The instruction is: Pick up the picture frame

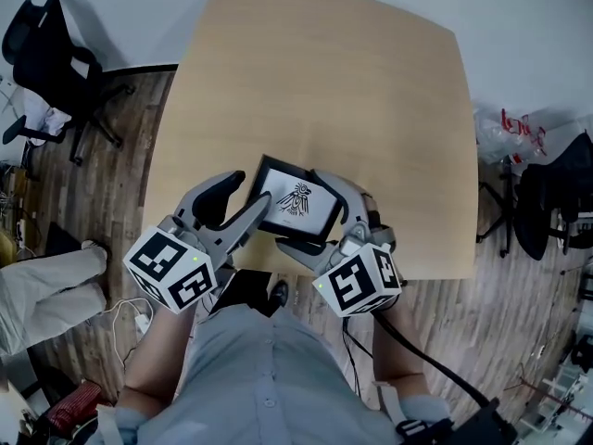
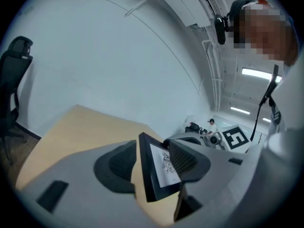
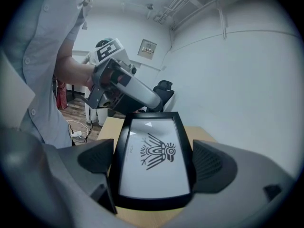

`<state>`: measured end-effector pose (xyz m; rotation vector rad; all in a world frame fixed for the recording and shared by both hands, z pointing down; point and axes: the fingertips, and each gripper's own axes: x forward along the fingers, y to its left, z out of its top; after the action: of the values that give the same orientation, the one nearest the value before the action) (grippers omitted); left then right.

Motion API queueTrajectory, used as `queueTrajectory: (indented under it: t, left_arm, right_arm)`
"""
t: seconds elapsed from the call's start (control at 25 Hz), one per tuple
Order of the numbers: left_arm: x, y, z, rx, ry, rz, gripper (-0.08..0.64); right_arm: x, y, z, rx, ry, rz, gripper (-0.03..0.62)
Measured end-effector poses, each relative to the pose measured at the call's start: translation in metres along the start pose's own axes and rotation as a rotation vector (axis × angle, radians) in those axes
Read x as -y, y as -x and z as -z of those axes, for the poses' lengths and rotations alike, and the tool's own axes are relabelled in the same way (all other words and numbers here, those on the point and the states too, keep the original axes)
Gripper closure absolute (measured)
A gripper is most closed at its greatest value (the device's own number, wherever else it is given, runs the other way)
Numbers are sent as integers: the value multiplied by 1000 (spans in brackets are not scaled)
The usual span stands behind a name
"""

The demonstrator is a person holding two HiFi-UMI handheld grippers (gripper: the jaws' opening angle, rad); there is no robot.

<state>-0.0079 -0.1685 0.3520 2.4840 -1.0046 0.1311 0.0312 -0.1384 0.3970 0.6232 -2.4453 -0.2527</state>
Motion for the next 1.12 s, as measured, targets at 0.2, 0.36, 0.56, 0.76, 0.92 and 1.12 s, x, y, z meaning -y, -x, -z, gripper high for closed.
queueTrajectory:
  t: [0.2, 0.36, 0.56, 0.76, 0.92, 1.12]
  left_arm:
    - [-1, -8, -1, -8, 45, 21, 369]
    - [-2, -9, 5, -30, 43, -11, 446]
    - [-1, -12, 10, -56, 47, -20, 443]
    - [-3, -13, 9, -65, 92, 6, 463]
    - [-4, -14, 9, -70, 103, 7, 468]
    - [-1, -10, 6, -59, 110, 7, 472]
  right_arm:
    - [0, 0, -7, 23, 20, 4, 61]
    - [-3, 7, -9, 44, 35, 10, 63]
    - [-5, 8, -12, 54, 57, 13, 61]
    - [-4, 6, -13, 64, 57, 18, 61]
    - [-4, 4, -12, 65, 66, 28, 61]
    - [-5, 4, -14, 72, 75, 56, 61]
